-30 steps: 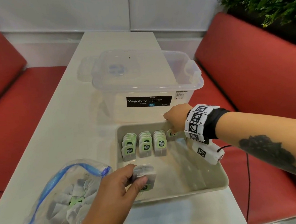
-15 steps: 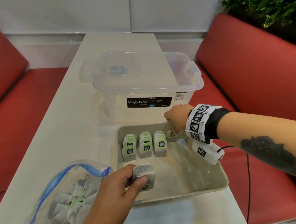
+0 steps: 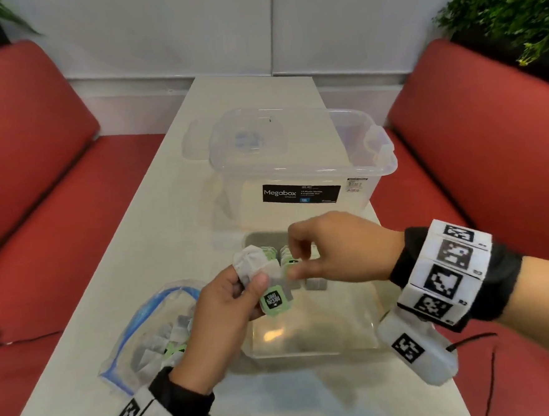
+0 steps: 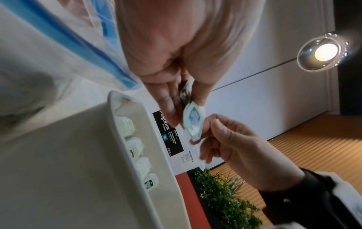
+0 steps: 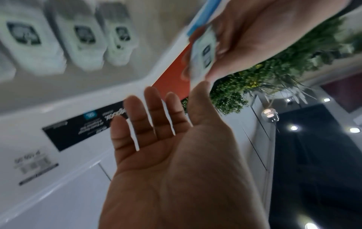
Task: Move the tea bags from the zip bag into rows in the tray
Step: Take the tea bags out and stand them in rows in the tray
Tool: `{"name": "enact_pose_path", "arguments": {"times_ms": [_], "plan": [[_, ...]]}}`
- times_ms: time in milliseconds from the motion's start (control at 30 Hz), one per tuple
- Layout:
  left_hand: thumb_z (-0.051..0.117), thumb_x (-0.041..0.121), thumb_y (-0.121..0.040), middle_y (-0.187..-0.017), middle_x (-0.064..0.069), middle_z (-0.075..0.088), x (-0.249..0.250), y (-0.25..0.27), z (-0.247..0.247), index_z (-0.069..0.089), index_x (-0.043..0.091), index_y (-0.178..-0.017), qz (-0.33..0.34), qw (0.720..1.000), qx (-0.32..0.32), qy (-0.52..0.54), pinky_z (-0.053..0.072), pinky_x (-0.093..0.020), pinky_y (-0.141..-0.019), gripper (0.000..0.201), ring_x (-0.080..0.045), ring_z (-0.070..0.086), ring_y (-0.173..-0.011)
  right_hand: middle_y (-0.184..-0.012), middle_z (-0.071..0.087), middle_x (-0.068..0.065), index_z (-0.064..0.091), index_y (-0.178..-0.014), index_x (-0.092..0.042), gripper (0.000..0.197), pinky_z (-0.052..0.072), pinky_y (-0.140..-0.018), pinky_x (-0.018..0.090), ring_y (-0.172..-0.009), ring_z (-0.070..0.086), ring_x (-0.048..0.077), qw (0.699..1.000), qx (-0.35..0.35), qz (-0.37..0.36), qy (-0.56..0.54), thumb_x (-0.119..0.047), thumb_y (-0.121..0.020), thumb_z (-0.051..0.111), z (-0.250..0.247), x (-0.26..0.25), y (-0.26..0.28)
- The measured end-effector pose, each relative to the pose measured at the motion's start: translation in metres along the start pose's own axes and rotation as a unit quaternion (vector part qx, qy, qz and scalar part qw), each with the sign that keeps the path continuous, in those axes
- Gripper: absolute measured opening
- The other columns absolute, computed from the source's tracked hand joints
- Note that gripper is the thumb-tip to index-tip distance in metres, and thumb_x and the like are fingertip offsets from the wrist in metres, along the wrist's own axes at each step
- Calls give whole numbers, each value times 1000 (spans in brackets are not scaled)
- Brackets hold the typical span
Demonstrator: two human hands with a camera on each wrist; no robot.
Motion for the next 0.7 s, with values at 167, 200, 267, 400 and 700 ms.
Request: {"name": "enact_pose_path", "arguments": {"times_ms": [167, 200, 267, 400, 700], "plan": [[59, 27, -79, -100, -12, 72, 7, 2, 2, 63, 10, -109, 23, 998, 13, 54, 57, -30, -72, 35, -29, 69, -92, -86, 65, -1, 51, -78, -21, 33, 47, -71, 31, -75, 58, 18, 996, -40, 32, -78, -53, -83, 61, 35, -15, 17], [58, 27, -80, -101, -12, 72, 8, 3, 3, 63, 9, -110, 25, 998, 12, 59, 57, -30, -73, 36, -29, 69, -92, -82, 66, 0, 52, -74, -20, 30, 48, -69, 30, -72, 59, 18, 993, -31, 37, -109, -48, -84, 62, 38, -14, 17], [58, 28, -79, -101, -13, 71, 10, 4, 4, 62, 8, -112, 31, 998, 8, 62, 57, -30, -74, 39, -29, 69, -93, -74, 67, -4, 55, -70, -21, 25, 51, -65, 27, -65, 64, 15, 980, -22, 51, -193, -37, -86, 64, 41, -10, 16], [54, 31, -80, -99, -13, 72, 10, 5, 2, 61, 9, -111, 36, 997, 15, 72, 58, -28, -72, 39, -26, 70, -90, -62, 63, -7, 56, -70, -17, 20, 47, -56, 19, -54, 61, 4, 949, -5, 79, -304, -23, -82, 71, 32, 1, 20], [47, 40, -84, -94, 3, 74, 16, 11, -16, 65, 27, -104, 50, 998, 31, -29, 56, -25, -67, 29, -14, 71, -85, -77, 69, -3, 68, -94, -22, 10, 46, -64, 19, -61, 57, 4, 989, 54, 34, -133, -17, -86, 65, -25, 8, 20]]}}
Point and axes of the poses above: each hand's wrist, its own y-axis away from the middle knuckle, its own z-axis out of the palm, x = y × z, the point moved 8 cm from there along -y, towards the middle knuckle
